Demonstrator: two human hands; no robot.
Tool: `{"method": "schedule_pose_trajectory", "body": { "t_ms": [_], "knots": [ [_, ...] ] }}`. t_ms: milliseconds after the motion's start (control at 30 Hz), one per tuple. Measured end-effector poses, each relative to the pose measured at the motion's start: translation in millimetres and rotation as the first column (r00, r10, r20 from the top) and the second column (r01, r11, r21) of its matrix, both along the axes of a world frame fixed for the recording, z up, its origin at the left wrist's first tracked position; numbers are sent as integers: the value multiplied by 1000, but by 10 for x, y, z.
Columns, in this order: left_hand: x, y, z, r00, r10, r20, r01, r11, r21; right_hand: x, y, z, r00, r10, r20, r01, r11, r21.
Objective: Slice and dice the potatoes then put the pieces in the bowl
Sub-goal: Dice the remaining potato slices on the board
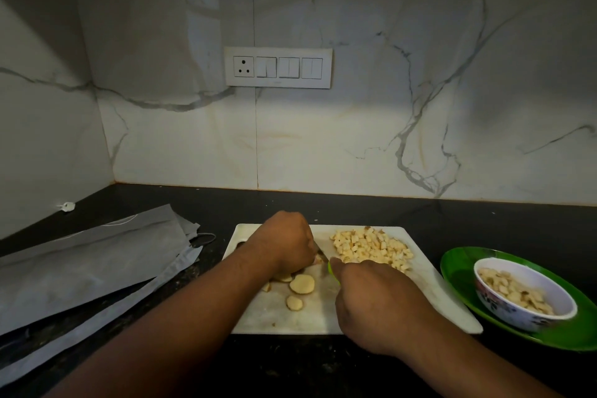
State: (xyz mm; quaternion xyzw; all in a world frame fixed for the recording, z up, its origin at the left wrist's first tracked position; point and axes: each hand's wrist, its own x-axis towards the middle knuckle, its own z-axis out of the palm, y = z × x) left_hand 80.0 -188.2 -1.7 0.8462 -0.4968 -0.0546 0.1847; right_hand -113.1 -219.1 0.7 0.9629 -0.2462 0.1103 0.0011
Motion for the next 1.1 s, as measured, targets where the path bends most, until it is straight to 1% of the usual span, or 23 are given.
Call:
{"method": "schedule_pose_trajectory", "body": {
  "t_ms": [167,267,300,433,467,600,700,767,867,1000,1100],
  "knots": [
    [23,-17,7,1000,-2,-16,2,1000,17,-280,151,-31,999,13,-45,-14,1000,-23],
    [52,16,29,999,-4,-45,4,1000,-1,-390,258,12,994,-27,-106,27,1000,1],
    [57,30,39,998,4,-67,-5,1000,-11,-409,267,55,995,-33,-93,33,999,5],
    [81,68,54,990,20,-140,-24,999,-26,-273,173,132,994,-9,112,18,996,-85],
    [83,71,50,989,20,-149,-23,999,-25,-181,130,102,991,-9,135,22,995,-99],
    [103,72,35,988,16,-151,-18,1000,-11,95,58,-51,993,-26,111,30,999,-29],
    [97,59,83,989,13,-147,-15,1000,-18,-67,36,-127,991,17,129,-15,1000,-14],
    [120,73,72,986,3,-167,-9,999,-36,-234,61,-151,992,55,111,-56,998,6],
    [112,92,46,985,-8,-174,0,999,-42,-461,95,-117,999,8,52,-10,1000,27],
    [57,102,56,992,-4,-123,-1,999,-39,-503,119,-63,997,3,83,-4,1000,9],
    [33,101,42,998,-7,-62,7,1000,-7,-400,132,-26,993,1,118,1,1000,-20]
  ]
}}
